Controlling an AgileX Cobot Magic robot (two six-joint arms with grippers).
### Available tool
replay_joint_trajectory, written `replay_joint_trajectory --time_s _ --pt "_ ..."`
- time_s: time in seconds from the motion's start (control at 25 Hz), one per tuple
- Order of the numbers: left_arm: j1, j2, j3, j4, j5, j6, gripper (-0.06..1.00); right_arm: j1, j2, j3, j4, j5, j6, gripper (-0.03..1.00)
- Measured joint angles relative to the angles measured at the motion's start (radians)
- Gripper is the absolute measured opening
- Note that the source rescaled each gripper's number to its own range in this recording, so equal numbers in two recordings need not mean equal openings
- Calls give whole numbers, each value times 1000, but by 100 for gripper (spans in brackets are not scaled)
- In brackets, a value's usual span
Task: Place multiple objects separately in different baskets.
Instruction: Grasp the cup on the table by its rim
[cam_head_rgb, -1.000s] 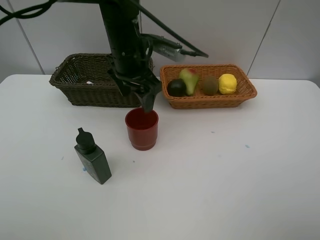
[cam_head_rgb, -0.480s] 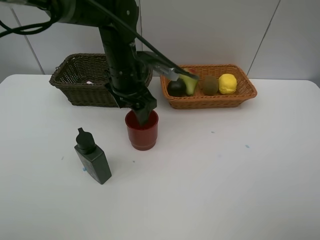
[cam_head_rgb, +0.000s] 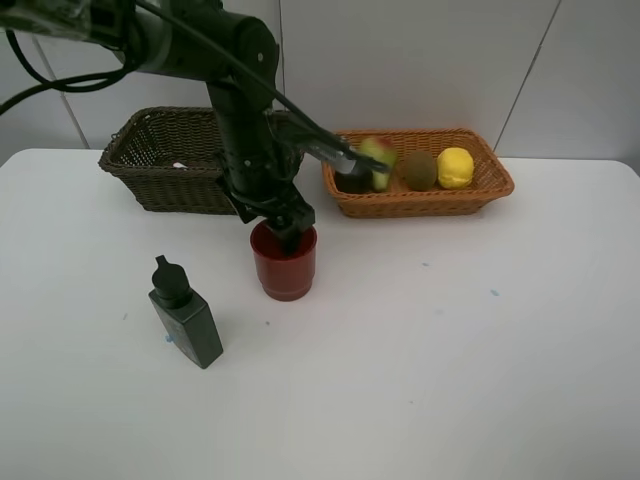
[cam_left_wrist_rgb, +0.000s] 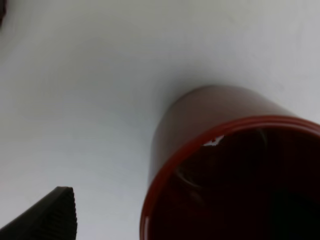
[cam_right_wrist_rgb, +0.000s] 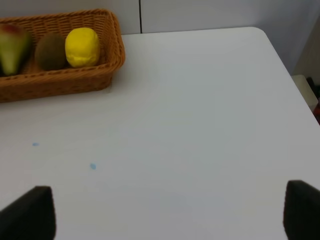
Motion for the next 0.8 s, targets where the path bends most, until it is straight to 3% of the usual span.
replay_joint_trajectory --time_s 0.6,0.68,0.8 --pt "8 64 0 -22 -14 1 96 0 0 0 0 0 0 100" --pt "14 64 0 -25 -14 1 88 0 0 0 0 0 0 100" --pt "17 64 0 -25 -13 1 59 0 0 0 0 0 0 100"
